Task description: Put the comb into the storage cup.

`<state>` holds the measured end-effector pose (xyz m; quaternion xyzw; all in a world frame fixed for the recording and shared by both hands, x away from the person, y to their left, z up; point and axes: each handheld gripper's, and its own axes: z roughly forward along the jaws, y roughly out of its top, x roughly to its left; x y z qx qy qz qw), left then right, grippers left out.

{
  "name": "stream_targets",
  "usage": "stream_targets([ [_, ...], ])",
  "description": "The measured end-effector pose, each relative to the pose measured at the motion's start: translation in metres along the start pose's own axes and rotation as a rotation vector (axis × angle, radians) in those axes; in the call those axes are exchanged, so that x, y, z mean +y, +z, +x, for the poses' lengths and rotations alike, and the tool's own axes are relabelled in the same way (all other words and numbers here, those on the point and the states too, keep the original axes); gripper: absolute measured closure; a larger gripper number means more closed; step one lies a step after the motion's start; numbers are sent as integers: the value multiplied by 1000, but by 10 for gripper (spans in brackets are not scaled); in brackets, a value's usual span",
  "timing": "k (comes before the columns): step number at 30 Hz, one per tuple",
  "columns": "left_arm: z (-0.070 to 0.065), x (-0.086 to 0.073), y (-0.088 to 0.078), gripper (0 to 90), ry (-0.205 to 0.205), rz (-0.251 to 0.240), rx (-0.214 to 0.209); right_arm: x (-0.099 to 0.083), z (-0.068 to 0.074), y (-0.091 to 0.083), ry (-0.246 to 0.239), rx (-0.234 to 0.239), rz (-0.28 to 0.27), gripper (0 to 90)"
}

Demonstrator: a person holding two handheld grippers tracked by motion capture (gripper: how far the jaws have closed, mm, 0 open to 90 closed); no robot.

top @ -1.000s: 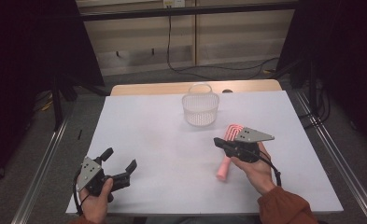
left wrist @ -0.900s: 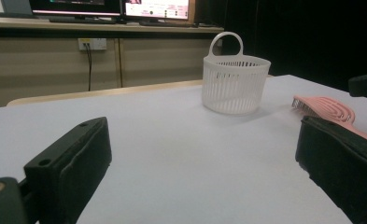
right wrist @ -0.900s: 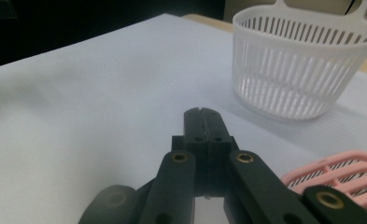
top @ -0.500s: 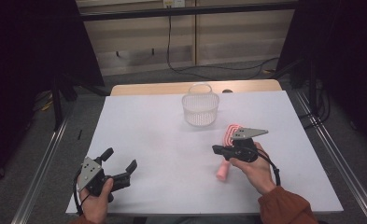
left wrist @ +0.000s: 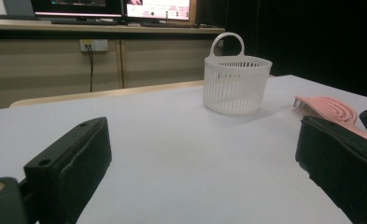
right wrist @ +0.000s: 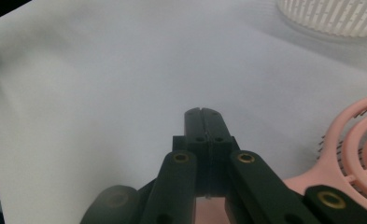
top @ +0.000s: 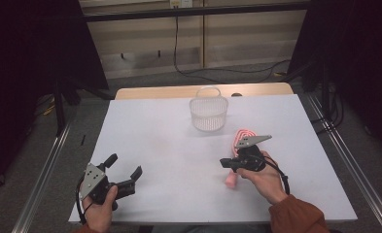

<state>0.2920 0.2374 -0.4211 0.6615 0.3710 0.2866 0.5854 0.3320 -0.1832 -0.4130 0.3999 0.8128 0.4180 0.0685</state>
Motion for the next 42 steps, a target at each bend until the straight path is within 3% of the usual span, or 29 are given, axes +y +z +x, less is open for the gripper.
stream_targets([
  [9, 1, 0, 0, 36, -2, 1, -8, -2, -2, 9, 6, 2, 81, 900],
  [27, 0, 0, 0, 36, 0, 4, -8, -7, -4, 15, 19, -3, 152, 900],
  [42, 0, 0, 0, 36, 0, -1, -8, -12, -6, 11, 30, 1, 163, 900],
])
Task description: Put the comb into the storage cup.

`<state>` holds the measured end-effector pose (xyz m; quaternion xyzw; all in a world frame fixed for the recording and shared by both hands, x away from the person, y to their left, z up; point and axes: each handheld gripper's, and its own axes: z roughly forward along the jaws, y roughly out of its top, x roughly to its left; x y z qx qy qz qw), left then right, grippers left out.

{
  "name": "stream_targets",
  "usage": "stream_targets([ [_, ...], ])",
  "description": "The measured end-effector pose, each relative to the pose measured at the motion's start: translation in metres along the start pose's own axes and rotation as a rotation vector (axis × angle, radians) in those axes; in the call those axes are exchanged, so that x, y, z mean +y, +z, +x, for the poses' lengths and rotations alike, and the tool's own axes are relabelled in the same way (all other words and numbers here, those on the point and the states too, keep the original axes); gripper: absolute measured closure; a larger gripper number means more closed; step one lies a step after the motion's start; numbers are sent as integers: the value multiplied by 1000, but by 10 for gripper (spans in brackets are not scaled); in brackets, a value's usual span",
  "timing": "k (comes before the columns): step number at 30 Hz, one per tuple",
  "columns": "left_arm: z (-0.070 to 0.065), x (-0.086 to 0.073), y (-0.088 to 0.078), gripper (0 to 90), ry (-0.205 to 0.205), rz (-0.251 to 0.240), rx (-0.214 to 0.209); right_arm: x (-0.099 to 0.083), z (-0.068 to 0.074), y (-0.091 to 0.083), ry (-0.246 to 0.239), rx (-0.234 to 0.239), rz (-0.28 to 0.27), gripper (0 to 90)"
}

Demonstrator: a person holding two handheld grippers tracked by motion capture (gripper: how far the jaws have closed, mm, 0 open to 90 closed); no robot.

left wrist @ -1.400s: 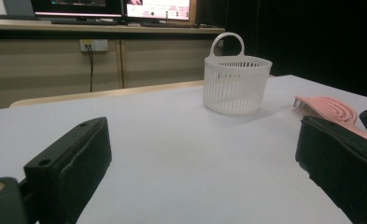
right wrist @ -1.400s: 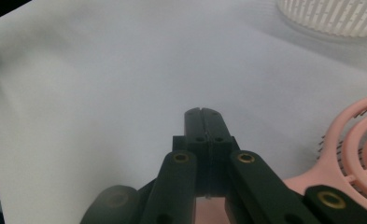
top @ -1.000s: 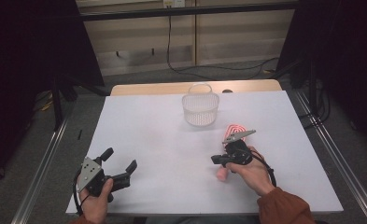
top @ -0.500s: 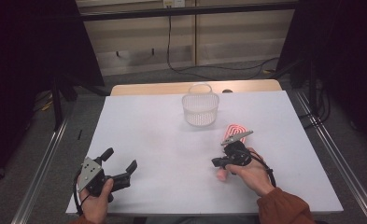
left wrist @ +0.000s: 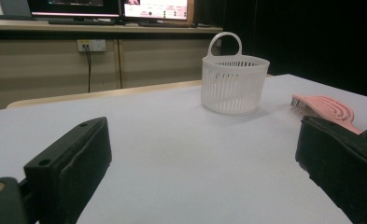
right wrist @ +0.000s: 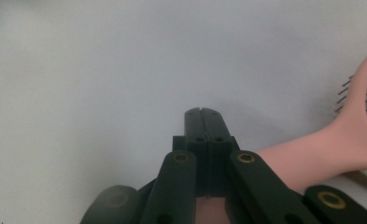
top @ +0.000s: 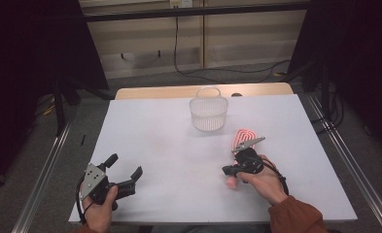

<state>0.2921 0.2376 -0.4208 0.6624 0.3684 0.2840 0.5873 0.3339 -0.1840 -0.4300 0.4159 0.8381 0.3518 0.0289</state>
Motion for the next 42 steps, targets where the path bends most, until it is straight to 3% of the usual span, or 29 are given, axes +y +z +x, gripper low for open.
stream_targets([
  [42, 2, 0, -1, 35, -5, -2, -1, -12, -2, -10, 0, -15, 22, 900],
])
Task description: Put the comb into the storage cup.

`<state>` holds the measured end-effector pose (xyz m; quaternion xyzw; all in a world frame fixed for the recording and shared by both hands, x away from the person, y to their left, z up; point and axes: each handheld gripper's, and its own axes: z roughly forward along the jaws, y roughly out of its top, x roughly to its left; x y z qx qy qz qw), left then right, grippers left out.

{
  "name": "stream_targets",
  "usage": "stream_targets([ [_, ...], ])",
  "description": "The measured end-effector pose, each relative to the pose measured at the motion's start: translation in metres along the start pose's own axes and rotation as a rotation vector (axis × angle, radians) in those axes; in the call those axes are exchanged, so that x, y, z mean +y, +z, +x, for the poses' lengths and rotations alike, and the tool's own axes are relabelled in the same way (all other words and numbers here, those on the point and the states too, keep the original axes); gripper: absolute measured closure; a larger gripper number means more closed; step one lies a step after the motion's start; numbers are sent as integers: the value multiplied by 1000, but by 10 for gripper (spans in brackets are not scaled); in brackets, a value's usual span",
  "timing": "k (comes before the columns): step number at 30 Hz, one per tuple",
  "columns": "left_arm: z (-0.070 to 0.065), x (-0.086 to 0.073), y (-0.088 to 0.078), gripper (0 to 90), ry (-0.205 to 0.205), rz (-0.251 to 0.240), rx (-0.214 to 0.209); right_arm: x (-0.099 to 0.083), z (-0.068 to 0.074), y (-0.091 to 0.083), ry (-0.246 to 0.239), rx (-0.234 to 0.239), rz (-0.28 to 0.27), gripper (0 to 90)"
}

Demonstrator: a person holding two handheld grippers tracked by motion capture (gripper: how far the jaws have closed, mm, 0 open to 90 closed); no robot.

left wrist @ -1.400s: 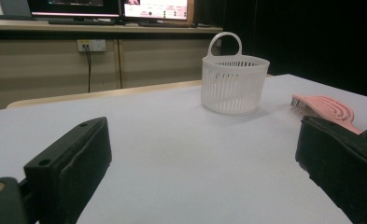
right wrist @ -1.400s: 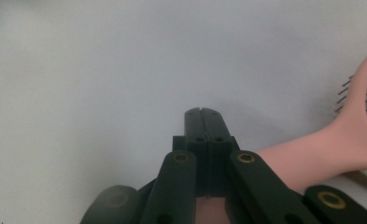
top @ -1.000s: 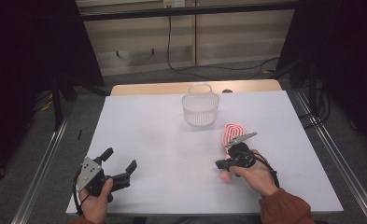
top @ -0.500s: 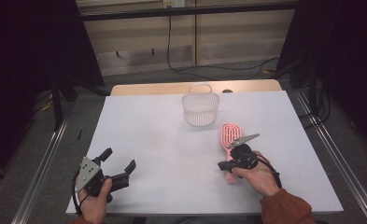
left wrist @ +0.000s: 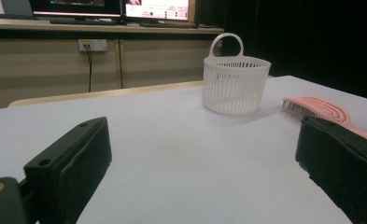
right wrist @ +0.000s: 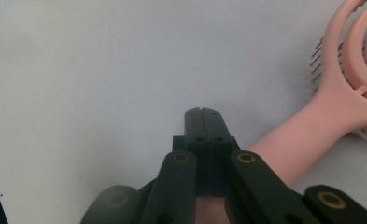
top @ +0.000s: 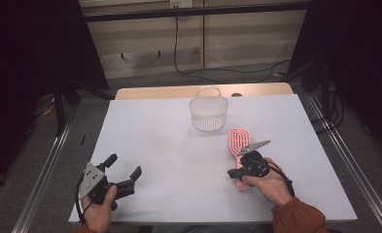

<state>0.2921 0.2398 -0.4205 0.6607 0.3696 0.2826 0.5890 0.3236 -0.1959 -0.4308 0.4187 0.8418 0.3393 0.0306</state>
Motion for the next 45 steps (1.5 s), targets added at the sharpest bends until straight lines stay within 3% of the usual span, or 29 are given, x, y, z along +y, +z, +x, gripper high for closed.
stream_targets([
  [16, 0, 0, 0, 36, -4, -5, 7, -4, -2, -12, 6, -13, -1, 900],
  [45, 1, 0, 0, 36, -6, -6, 9, -13, -6, -17, 17, -22, 16, 900],
])
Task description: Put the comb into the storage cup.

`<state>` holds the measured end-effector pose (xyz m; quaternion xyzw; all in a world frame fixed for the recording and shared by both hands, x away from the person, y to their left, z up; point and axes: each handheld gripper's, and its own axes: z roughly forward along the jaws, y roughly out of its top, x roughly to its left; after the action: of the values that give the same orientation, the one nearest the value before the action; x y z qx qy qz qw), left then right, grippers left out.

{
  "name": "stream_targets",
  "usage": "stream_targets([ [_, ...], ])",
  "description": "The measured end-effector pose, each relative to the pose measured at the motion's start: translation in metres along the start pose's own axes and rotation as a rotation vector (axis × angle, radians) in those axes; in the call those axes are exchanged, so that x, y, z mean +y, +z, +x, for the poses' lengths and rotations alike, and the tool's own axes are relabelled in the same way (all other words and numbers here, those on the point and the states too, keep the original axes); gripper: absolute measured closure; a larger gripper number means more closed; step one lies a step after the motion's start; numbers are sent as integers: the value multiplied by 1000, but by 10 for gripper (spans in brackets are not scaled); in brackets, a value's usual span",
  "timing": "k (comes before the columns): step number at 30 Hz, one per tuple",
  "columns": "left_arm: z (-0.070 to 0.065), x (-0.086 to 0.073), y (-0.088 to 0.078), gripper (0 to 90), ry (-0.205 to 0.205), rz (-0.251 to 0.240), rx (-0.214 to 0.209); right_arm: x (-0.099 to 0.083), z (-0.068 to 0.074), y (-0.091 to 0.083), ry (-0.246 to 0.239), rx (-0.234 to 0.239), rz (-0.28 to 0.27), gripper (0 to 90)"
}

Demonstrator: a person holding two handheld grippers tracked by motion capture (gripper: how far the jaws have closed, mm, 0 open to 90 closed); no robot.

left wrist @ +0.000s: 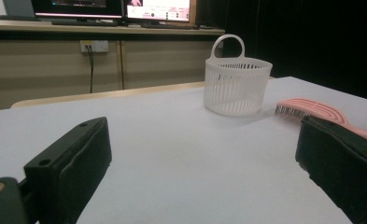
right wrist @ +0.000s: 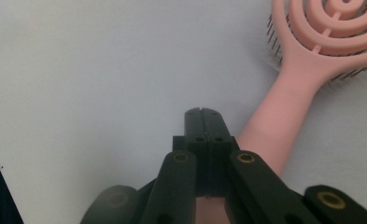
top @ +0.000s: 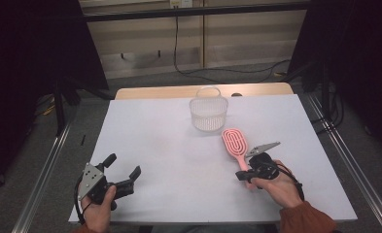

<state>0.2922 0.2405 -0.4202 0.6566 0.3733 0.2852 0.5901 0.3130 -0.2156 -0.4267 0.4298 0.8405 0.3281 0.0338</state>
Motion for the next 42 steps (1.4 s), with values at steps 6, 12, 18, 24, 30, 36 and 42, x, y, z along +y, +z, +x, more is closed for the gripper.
stream_targets([
  [6, 0, 0, 0, 36, 1, -2, 4, -1, 0, -3, 5, -4, -9, 900],
  [12, 0, 0, 0, 35, 2, 2, 0, -6, -1, -5, 10, -7, -9, 900],
  [18, 0, 0, 0, 35, 4, 1, 2, -8, -2, -9, 9, -13, -14, 900],
  [24, 0, 0, 0, 36, 3, 0, 5, -12, -2, -11, 12, -18, -21, 900],
  [30, 0, 0, 0, 36, -1, -4, 6, -15, -3, -13, 17, -22, -25, 900],
  [36, 0, 0, -1, 36, 3, -1, 6, -16, -3, -14, 15, -25, -32, 900],
  [42, -1, 0, 0, 36, 16, 6, -3, -15, -4, -16, 18, -31, -33, 900],
])
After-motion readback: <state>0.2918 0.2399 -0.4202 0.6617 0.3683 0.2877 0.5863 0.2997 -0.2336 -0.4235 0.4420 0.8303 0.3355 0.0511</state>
